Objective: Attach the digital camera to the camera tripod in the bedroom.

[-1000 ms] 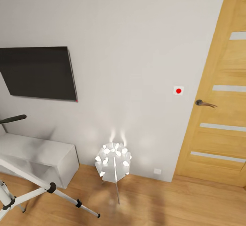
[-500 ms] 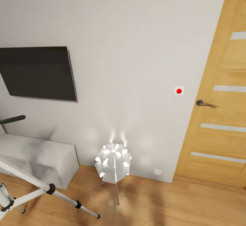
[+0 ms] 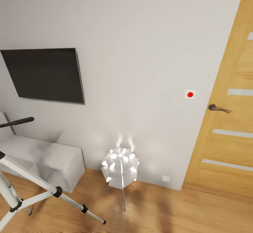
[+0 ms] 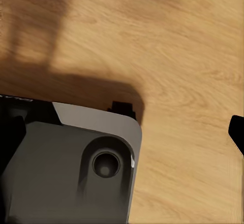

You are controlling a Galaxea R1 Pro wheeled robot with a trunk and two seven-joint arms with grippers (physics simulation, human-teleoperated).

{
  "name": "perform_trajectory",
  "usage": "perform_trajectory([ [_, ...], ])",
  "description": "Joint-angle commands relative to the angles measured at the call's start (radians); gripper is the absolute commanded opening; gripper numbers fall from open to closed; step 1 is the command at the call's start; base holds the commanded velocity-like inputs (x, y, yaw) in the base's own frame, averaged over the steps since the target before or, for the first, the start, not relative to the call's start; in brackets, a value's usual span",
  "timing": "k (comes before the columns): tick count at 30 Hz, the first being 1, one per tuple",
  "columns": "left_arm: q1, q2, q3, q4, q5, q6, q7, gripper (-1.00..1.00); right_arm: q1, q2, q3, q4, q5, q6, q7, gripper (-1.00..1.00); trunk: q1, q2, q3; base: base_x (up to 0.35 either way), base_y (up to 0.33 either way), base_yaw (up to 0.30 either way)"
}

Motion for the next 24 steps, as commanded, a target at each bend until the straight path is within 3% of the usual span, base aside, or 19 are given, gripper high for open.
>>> perform_trajectory([
  [1, -0.001, 0.0, -0.009, 0.0, 0.005, -0.002, 0.002, -1.0, -0.001, -0.001, 0.002, 0.003, 0.008, -0.006, 0.0, 1.0, 0.0, -0.001, -0.001, 0.0, 0.0, 0.249],
  [24, -0.001, -0.002, -0.007, 0.0, 0.005, -0.003, 0.003, -1.0, -0.001, -0.009, 0.0, 0.003, 0.005, -0.014, -0.008, 1.0, 0.0, -0.001, -0.001, 0.0, 0.0, 0.271],
])
